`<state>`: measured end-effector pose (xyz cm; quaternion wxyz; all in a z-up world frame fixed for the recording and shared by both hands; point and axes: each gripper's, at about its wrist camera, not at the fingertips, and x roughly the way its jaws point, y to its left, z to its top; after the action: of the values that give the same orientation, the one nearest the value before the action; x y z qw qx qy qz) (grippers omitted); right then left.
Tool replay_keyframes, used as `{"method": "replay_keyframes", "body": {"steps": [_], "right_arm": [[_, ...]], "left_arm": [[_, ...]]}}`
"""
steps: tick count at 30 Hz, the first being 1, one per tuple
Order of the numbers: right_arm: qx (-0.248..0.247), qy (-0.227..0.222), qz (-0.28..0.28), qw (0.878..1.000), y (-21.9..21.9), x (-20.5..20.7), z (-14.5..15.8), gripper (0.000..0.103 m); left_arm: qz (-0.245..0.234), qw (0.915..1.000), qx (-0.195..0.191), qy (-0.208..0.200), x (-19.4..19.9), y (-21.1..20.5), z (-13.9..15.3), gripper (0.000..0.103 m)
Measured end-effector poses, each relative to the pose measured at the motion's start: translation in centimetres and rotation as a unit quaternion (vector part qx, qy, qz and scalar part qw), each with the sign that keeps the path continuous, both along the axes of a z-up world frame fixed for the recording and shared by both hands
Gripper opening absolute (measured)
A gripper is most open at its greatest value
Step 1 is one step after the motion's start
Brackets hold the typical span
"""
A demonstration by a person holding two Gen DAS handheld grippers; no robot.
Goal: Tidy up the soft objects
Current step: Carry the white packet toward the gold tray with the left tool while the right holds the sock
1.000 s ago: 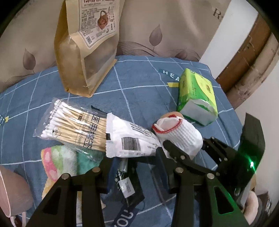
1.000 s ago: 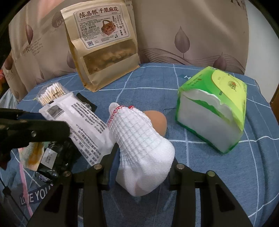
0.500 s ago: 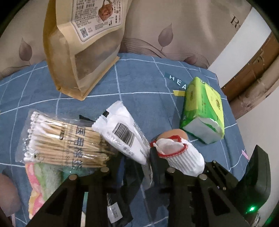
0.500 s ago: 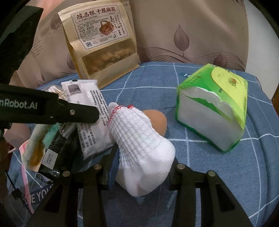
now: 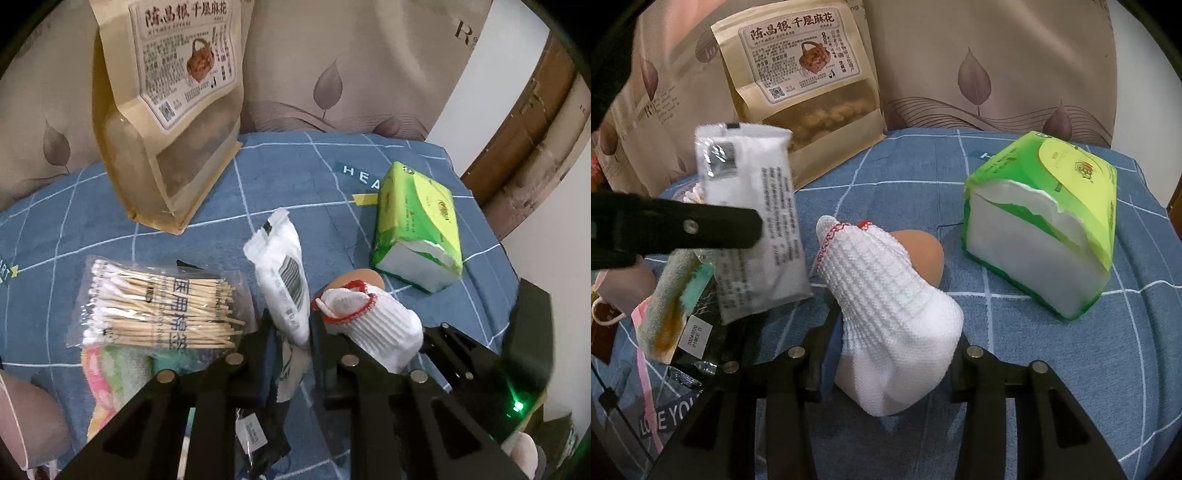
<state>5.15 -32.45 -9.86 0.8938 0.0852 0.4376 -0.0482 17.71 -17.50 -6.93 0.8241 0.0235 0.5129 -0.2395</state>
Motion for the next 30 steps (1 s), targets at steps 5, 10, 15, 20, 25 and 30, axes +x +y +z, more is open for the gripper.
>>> {"method": "replay_keyframes", "body": {"steps": [5,10,15,20,25,30], "right_arm": [[-0.002,0.0,0.0,1.0,0.0,0.0,0.0,0.04],[-0.007,0.001,0.0,1.0,0.0,-0.1,-0.1,0.04],[-0.012,0.002,0.0,1.0,0.2,-0.1,-0.1,0.04],[-0.016,0.002,0.0,1.0,0.3,-0.2,-0.1,0.04],[-0.02,0.003,0.0,1.0,0.4,-0.3,-0.2,0.04],[-0.027,0.007,0.001,1.0,0.6,-0.2,-0.2,0.04]], "left_arm": [[-0.004,0.9999,0.003,-0.011,-0.7,0.5,1.1,0.017],[-0.009,0.9997,0.004,-0.021,-1.6,0.8,2.2,0.016],[-0.012,0.9994,0.005,-0.033,-2.5,1.2,3.5,0.016],[-0.011,0.999,0.01,-0.043,-3.2,2.3,4.8,0.016],[0.003,0.9987,0.014,-0.05,-3.8,4.4,6.0,0.016],[0.024,0.9976,0.025,-0.06,-4.3,7.1,7.1,0.016]]}}
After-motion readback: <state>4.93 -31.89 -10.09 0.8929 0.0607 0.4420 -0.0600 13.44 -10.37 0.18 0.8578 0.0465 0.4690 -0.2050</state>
